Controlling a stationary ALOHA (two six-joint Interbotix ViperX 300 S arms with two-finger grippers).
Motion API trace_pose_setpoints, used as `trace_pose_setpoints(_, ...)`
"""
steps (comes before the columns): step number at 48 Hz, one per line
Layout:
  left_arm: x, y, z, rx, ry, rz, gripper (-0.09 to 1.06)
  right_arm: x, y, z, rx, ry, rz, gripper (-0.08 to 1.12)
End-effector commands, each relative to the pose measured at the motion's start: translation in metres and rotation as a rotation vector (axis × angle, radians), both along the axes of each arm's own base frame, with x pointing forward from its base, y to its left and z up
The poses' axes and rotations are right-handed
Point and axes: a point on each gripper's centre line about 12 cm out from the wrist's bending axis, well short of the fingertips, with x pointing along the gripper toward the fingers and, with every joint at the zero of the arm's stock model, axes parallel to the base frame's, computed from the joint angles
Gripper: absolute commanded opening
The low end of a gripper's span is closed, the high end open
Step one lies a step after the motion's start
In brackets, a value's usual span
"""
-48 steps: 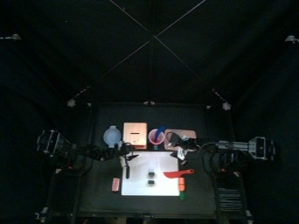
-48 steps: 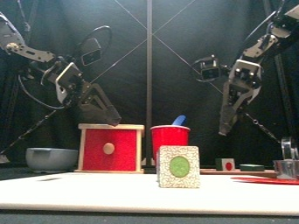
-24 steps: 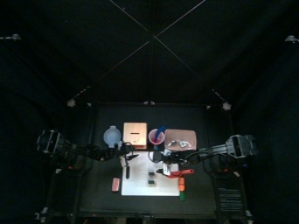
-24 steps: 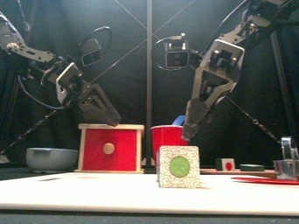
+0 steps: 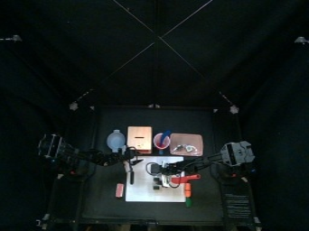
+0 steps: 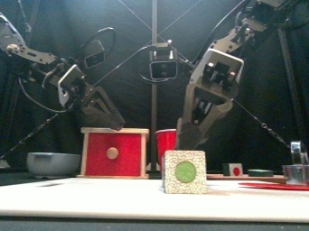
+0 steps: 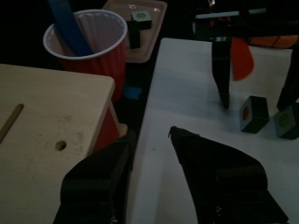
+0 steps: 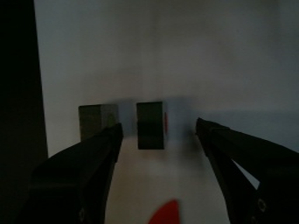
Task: Place sushi on board then cut the sushi with the knife then place the pieces on the plate
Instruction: Place the 4 sushi pieces on the plate
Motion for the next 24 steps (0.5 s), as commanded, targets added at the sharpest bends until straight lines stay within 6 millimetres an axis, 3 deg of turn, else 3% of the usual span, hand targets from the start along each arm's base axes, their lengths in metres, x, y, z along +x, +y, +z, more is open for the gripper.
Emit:
trace_pose_setpoints(1, 0.005, 0.0, 0.007, 0.002, -0.026, 0.001, 0.77, 0.009, -0.001, 0.008, -0.004, -0.034, 0.001, 0.94)
trace_pose_setpoints(16, 0.005, 0.0, 0.007, 0.002, -0.025, 0.0, 0.77, 0.008, -0.003, 0.013, 0.006, -0.055, -0.018, 0.6)
trace_pose_setpoints(24, 0.005, -0.001, 0.007, 0.002, -0.025, -0.004, 0.77, -0.01, -0.016, 0.031, 0.031, -0.08, -0.067, 0.59)
